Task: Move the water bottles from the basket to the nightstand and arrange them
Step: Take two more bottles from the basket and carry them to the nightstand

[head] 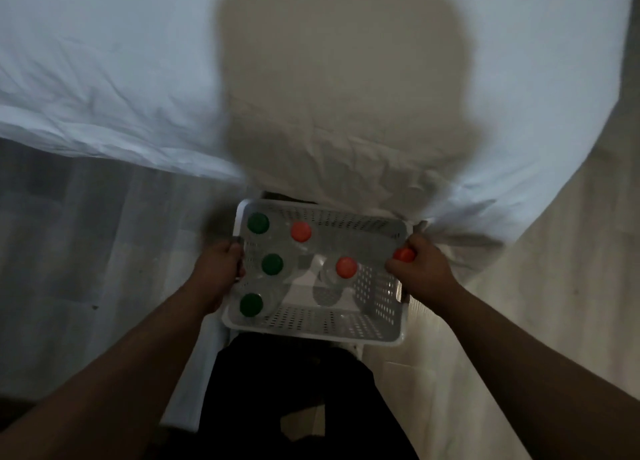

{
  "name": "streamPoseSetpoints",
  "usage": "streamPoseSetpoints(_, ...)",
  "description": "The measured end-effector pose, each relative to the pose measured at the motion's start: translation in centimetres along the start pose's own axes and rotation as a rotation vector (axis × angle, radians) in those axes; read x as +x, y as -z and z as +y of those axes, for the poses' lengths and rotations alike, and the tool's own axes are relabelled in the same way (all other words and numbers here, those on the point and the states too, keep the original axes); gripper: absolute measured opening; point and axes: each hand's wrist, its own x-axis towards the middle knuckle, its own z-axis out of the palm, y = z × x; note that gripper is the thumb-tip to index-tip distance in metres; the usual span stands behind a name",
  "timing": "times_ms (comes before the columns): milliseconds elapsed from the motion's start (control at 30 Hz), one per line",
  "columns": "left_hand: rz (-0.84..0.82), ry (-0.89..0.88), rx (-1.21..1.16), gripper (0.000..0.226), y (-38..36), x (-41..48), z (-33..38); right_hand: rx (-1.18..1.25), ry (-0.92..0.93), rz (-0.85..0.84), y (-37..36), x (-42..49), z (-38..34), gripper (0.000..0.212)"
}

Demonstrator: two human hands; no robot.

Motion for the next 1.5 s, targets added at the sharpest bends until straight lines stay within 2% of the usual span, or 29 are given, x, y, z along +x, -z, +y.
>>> streamPoseSetpoints(200,-0.005,0.005,0.014,0.032,-3.4,0.4,-0.2,-0.029,0.063,-0.005,1.4,0.8,1.6,0.034)
streamPoseSetpoints(367,-0.009,-0.013,0.132,0.024,-3.6,-0.6,0.4,-0.124,0.074,-0.041,1.5,1.6,2.9,0.017)
streamPoseSetpoints(433,0.142,-0.195,0.291,0.024,-3.8,-2.3,1.5,-0.172,0.097,-0.032,1.4,1.7,3.3,0.014)
streamPoseSetpoints(500,0.288,-0.469,0.406,0.016,-5.1,-5.3,3.0,-0.208,0.107,-0.015,1.3,1.8,3.5,0.020)
streamPoseSetpoints(533,0.278,-0.625,0.469,0.011,-6.2,-7.0,3.8,-0.235,0.115,-0.008,1.2,1.8,3.6,0.025)
streamPoseSetpoints(600,0.104,-0.921,0.658,0.008,-8.8,-8.9,3.8,-0.300,0.122,0.011,1.0,1.9,3.7,0.034)
streamPoseSetpoints(667,-0.081,-1.042,0.753,0.033,-11.2,-9.0,1.9,-0.350,0.112,0.058,1.0,1.7,3.5,0.040)
streamPoseSetpoints(733,-0.165,-0.936,0.747,0.049,-12.8,-8.1,0.4,-0.367,0.109,0.110,0.9,1.5,3.3,0.040)
streamPoseSetpoints(867,-0.202,-0.672,0.768,0.042,-14.5,-6.5,0.9,-0.363,0.123,0.097,0.9,1.4,3.2,0.034)
streamPoseSetpoints(967,-0.220,-0.661,0.865,0.047,-15.6,-5.8,1.7,-0.315,0.169,0.101,0.9,1.5,2.9,0.027)
streamPoseSetpoints(1067,-0.215,-0.726,0.845,0.031,-16.4,-5.5,2.0,-0.259,0.238,0.078,0.5,1.5,3.2,0.017)
streamPoseSetpoints(1133,-0.171,-0.718,0.791,0.020,-16.3,-5.6,2.4,-0.212,0.260,0.074,0.5,1.2,3.3,0.013)
streamPoseSetpoints(1267,-0.084,-0.659,0.678,0.015,-14.6,-8.0,3.6,-0.136,0.270,0.098,1.5,-0.2,2.8,0.012)
streamPoseSetpoints(1500,0.043,-0.470,0.375,0.021,-8.5,-17.5,8.9,-0.069,0.365,0.072,5.8,-7.1,-3.2,0.017)
